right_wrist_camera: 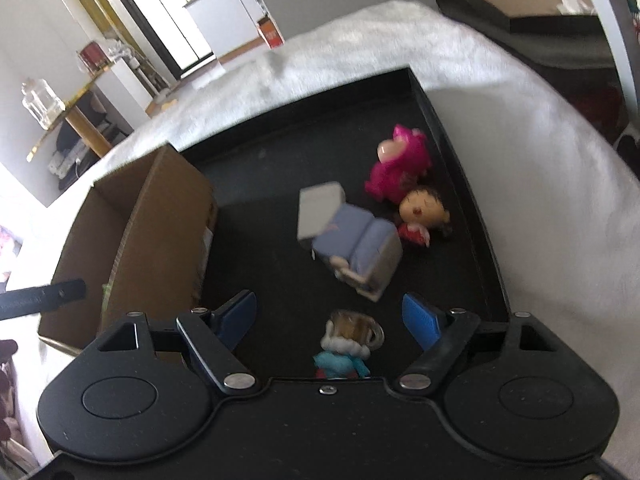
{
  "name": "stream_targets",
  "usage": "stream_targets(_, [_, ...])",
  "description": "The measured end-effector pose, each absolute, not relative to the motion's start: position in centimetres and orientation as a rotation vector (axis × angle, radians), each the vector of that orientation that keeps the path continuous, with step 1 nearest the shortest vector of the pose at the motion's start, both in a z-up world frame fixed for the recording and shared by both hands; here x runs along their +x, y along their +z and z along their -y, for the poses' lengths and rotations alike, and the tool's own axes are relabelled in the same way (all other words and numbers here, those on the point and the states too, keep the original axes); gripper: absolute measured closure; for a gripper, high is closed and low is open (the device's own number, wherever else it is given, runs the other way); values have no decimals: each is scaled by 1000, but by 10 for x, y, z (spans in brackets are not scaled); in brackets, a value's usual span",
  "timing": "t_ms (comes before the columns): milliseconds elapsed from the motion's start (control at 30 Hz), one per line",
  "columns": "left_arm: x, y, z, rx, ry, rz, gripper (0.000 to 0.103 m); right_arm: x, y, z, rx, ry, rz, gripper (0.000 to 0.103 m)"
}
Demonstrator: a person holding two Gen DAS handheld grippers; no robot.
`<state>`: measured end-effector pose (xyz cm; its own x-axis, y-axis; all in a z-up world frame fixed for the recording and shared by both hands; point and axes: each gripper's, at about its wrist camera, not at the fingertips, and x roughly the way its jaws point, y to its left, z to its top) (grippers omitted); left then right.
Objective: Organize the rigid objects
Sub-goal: 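Lower the right gripper onto the figure holding the glass mug and close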
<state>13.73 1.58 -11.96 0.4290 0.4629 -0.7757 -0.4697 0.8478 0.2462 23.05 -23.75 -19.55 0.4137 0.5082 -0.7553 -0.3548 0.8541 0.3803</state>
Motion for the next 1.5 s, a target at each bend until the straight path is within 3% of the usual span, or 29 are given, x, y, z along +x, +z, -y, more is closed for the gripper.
stream_targets(300, [144, -124, -11, 15, 588, -994, 16, 229, -215, 233, 137, 519, -1060, 23])
stream_targets(767, [144, -123, -5, 30, 581, -993, 16, 194, -222, 199, -166, 398, -934, 25])
stream_targets(833, [143, -123, -5, 30, 579, -992, 16, 192, -221, 201, -169, 387, -924, 29])
stream_targets(967, [143, -122, -7, 19, 581, -988, 16, 192, -217, 206, -176, 372, -907, 55])
stream_targets(1500, [136, -122, -18, -29, 581, -971, 16, 187, -206, 216, -126, 379, -873, 56])
